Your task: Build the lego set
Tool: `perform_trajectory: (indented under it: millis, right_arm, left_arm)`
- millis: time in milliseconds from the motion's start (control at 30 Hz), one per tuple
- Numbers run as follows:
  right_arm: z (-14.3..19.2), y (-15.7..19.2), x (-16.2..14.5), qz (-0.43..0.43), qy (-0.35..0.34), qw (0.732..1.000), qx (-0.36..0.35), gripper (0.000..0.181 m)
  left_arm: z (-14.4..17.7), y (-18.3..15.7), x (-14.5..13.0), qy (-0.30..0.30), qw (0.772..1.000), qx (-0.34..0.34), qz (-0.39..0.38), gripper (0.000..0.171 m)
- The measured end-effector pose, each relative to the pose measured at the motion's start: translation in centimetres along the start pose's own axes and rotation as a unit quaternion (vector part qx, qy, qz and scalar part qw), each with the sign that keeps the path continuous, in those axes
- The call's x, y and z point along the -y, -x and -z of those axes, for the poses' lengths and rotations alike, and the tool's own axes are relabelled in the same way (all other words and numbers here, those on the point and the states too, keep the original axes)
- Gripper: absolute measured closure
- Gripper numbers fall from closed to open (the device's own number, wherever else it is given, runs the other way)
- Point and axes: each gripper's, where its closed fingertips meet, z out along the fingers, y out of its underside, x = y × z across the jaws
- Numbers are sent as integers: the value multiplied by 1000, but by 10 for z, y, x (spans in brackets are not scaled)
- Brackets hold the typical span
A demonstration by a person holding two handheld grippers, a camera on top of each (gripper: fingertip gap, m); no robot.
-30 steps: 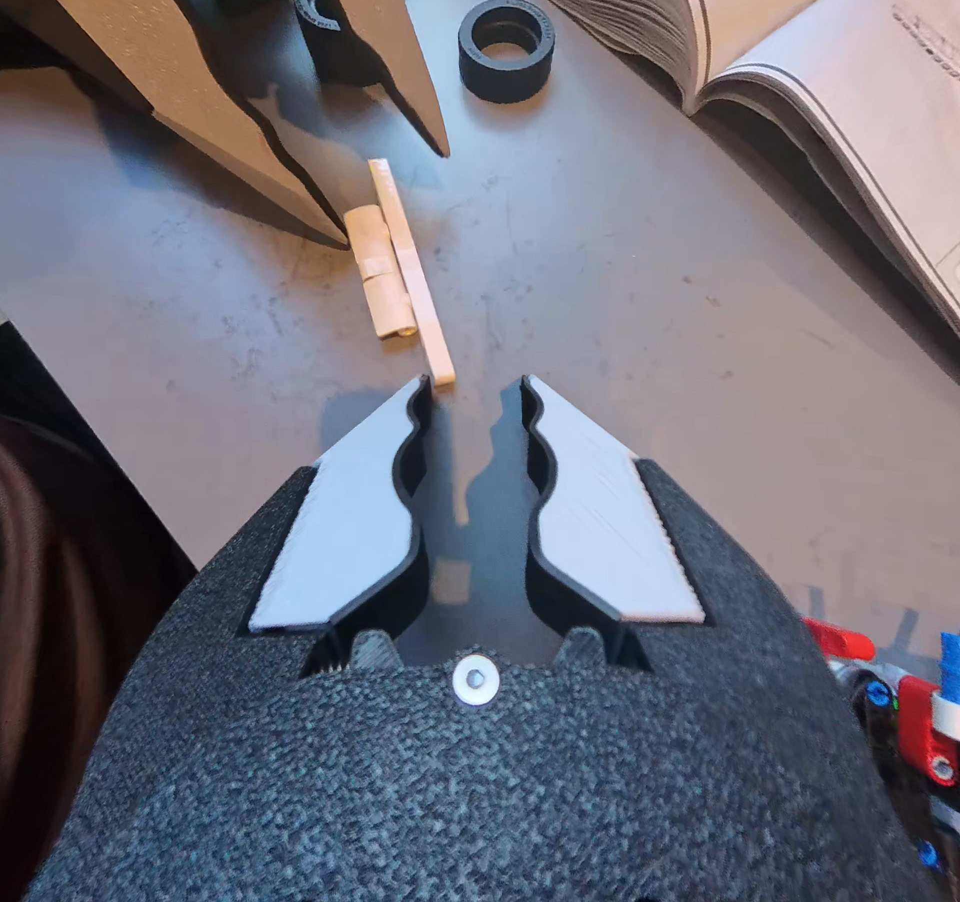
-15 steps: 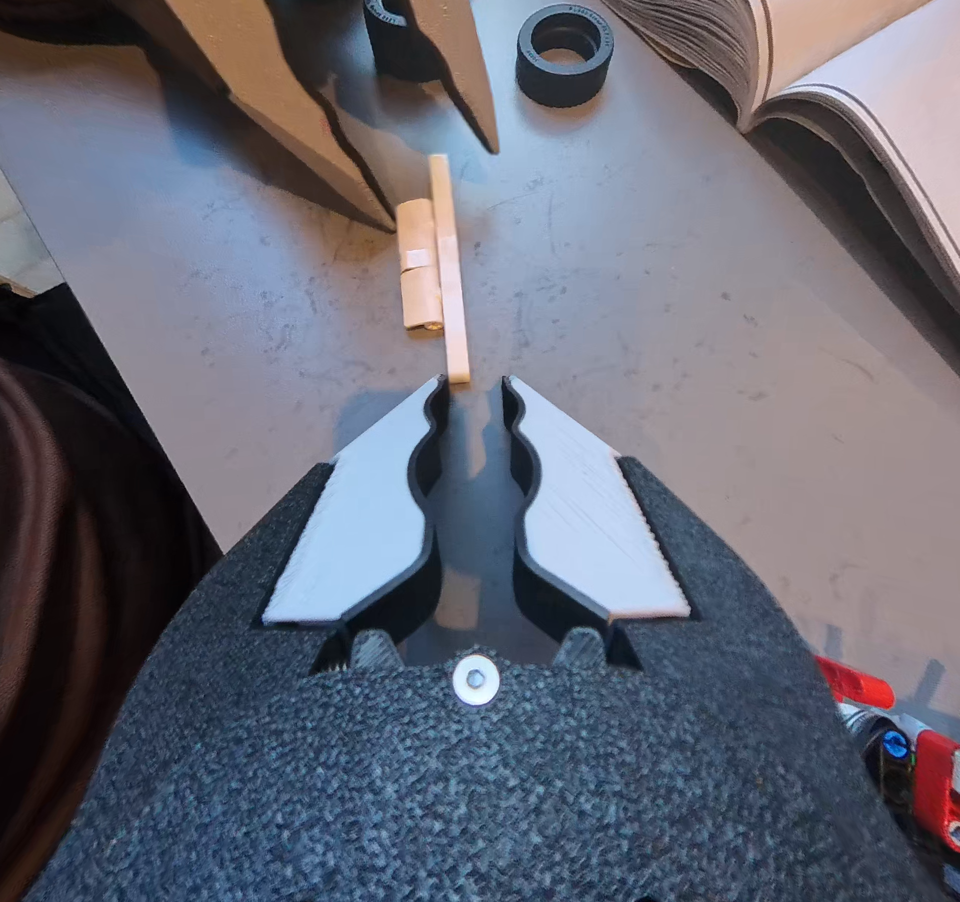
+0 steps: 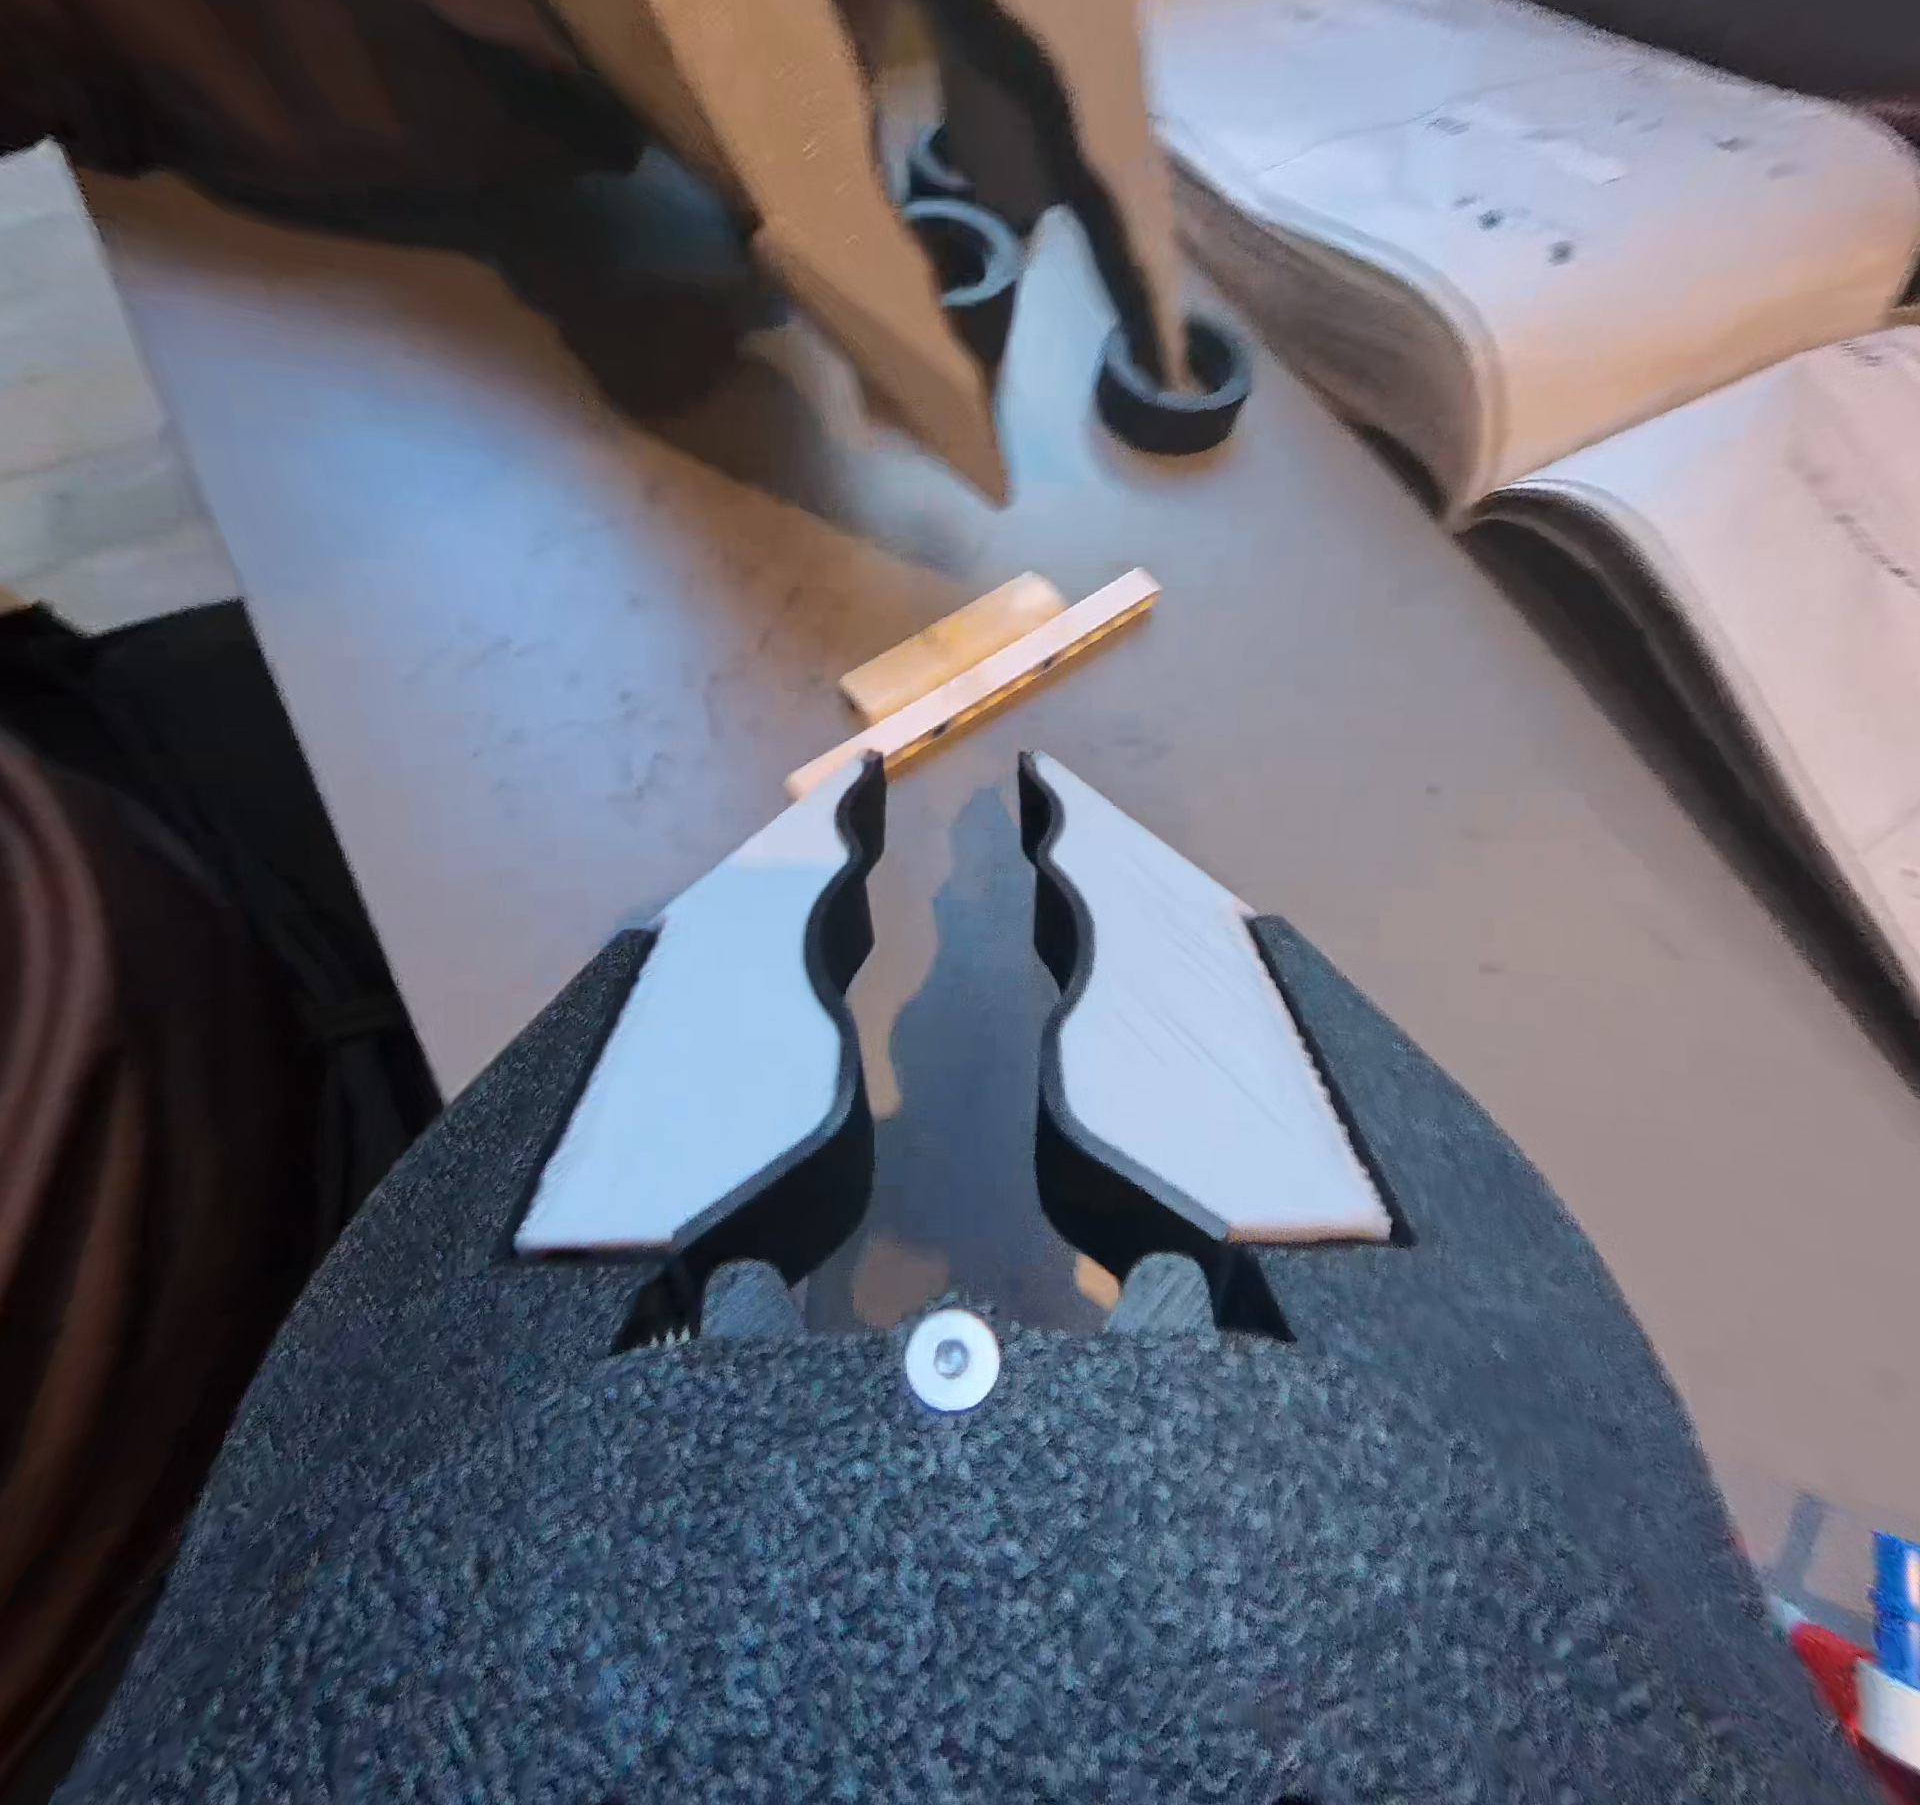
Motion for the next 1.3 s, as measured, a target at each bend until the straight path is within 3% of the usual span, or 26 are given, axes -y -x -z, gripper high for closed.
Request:
perform_trajectory:
  millis: [200, 333, 433, 567, 667, 767, 833, 933, 1067, 1100, 1167, 1233, 1267, 1300]
  right_arm:
    - [1, -27, 22, -12, -63, 997, -52, 156]
    - [2, -33, 33, -26, -95, 994, -41, 151]
    - [5, -34, 39, -29, -119, 992, -34, 148]
    - [2, -31, 41, -22, -118, 992, -24, 148]
    - [-1, -27, 40, -5, -112, 994, -21, 148]
    - [-2, -24, 40, 8, -107, 994, -24, 148]
    - [-2, -24, 40, 12, -109, 994, -27, 148]
    - [-2, -25, 40, 8, -110, 994, -27, 149]
    - [-3, -27, 40, 3, -107, 994, -27, 149]
    - [-4, -27, 40, 4, -104, 994, -29, 149]
    - [-6, -27, 38, 8, -95, 995, -35, 149]
    - [-9, -28, 36, 15, -85, 995, -43, 149]
    - [-10, -29, 36, 18, -81, 995, -49, 149]
    - [-11, -31, 35, 20, -78, 995, -55, 150]
  left_arm:
    - [-16, -28, -15, 51, 997, -52, -36, 133]
    - [-24, -46, -3, 23, 996, -54, -74, 134]
    - [-18, -54, 12, 16, 997, -33, -61, 132]
    - [31, -28, 29, -5, 998, 66, 15, 142]
    - [108, 7, 26, -11, 981, 168, 92, 137]
    - [202, 42, -9, -9, 939, 289, 186, 133]
    - [241, 42, -52, 27, 922, 301, 243, 105]
    - [252, 8, -112, 101, 936, 220, 256, 112]
    - [247, -19, -198, 239, 916, 144, 288, 97]
    - [244, -23, -208, 250, 915, 132, 289, 88]
    - [247, -26, -207, 261, 921, 111, 265, 102]
    - [247, -24, -186, 215, 935, 75, 273, 120]
    - [252, -9, -176, 185, 939, 97, 274, 106]
    - [261, 10, -172, 168, 937, 135, 274, 105]
